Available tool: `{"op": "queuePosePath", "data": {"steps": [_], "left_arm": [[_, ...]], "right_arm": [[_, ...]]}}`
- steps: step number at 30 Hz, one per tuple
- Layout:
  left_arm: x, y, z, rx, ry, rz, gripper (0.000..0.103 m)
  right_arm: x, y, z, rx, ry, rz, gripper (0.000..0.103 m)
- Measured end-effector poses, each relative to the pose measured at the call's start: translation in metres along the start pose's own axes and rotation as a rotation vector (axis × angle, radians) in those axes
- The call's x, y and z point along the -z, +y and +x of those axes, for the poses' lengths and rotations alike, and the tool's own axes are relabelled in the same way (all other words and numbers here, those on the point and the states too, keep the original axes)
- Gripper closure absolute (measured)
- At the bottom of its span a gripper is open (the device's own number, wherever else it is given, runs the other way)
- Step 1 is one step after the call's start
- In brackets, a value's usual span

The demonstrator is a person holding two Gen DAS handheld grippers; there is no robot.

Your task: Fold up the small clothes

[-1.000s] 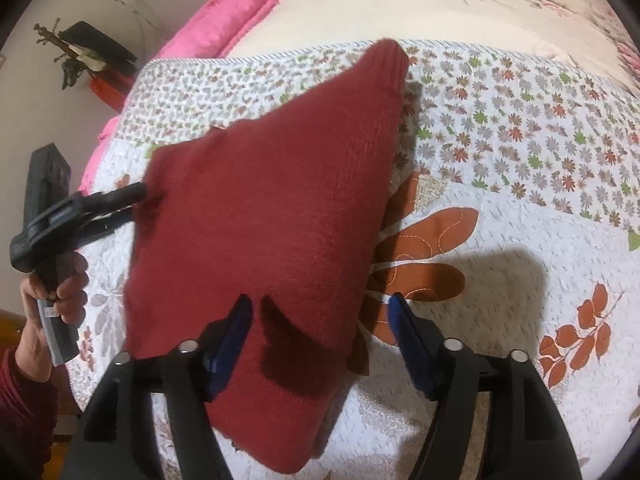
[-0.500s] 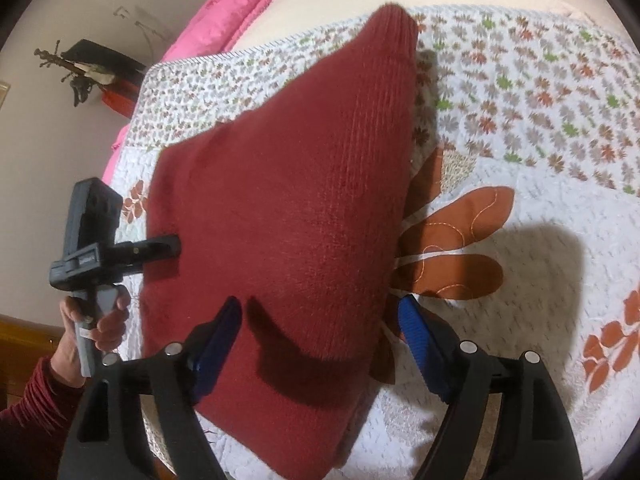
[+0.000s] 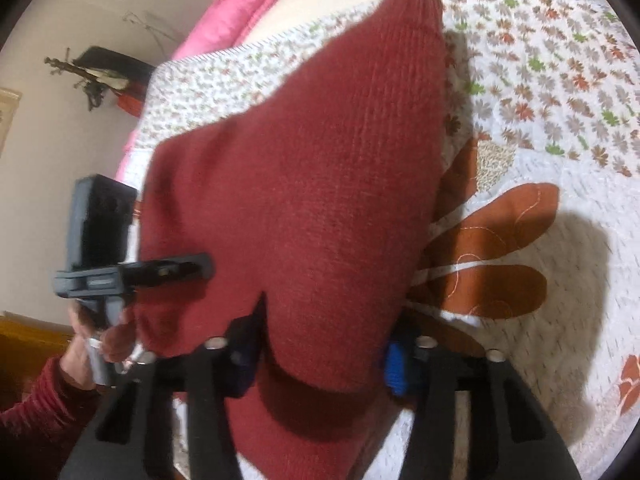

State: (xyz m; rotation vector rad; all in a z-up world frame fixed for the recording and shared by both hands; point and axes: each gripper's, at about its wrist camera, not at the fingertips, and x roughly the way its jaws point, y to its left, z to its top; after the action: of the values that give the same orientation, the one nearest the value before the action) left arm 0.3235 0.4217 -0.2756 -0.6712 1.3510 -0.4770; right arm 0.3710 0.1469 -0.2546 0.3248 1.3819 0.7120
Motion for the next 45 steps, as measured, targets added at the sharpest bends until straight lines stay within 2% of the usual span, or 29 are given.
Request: {"op": "queuePosePath", "data": {"steps": [2,6,12,18,24,28,32,36,39,41,42,44,45], "left_arm": [[0.007,-0.011,-0.005,-0.007,-0.028,0.021,0.060],[0.022,-0.039,-0.010,0.005,-0.040,0.054,0.062],[0.047,-0.103,0.001,0.039,-0.044,0.105,0.062],[0.072,-0.181,0.038,0.047,-0.035,0.160,0.062],[0.086,-0.229,0.080,0.033,-0.006,0.191,0.062],[0.098,-0.252,0.111,0.009,0.007,0.195,0.062],[0.103,-0.258,0.134,-0.019,0.016,0.190,0.061],[0.114,-0.249,0.158,-0.068,0.032,0.182,0.061],[0.119,-0.239,0.179,-0.117,0.029,0.171,0.054],[0.120,-0.230,0.188,-0.108,0.018,0.113,0.044],[0.121,-0.226,0.189,-0.100,0.012,0.079,0.044],[0.123,-0.230,0.186,-0.109,0.002,0.057,0.043],[0.125,-0.236,0.184,-0.123,-0.005,0.057,0.043]], "right_arm": [[0.005,0.003,-0.013,-0.029,-0.019,0.000,0.063],[0.017,0.011,-0.042,-0.008,-0.044,-0.041,0.065],[0.046,-0.003,-0.114,0.008,-0.079,-0.047,0.065],[0.083,-0.036,-0.185,0.062,-0.104,-0.032,0.065],[0.111,-0.085,-0.228,0.101,-0.108,0.022,0.064],[0.126,-0.119,-0.239,0.094,-0.099,0.053,0.064],[0.135,-0.154,-0.237,0.068,-0.074,0.072,0.064],[0.139,-0.186,-0.222,0.055,-0.028,0.095,0.064],[0.141,-0.200,-0.205,0.066,-0.002,0.091,0.062],[0.142,-0.206,-0.202,0.053,-0.007,0.098,0.059],[0.143,-0.207,-0.201,0.054,-0.009,0.100,0.054],[0.148,-0.205,-0.203,0.077,-0.006,0.104,0.042],[0.153,-0.206,-0.207,0.091,-0.007,0.105,0.032]]}}
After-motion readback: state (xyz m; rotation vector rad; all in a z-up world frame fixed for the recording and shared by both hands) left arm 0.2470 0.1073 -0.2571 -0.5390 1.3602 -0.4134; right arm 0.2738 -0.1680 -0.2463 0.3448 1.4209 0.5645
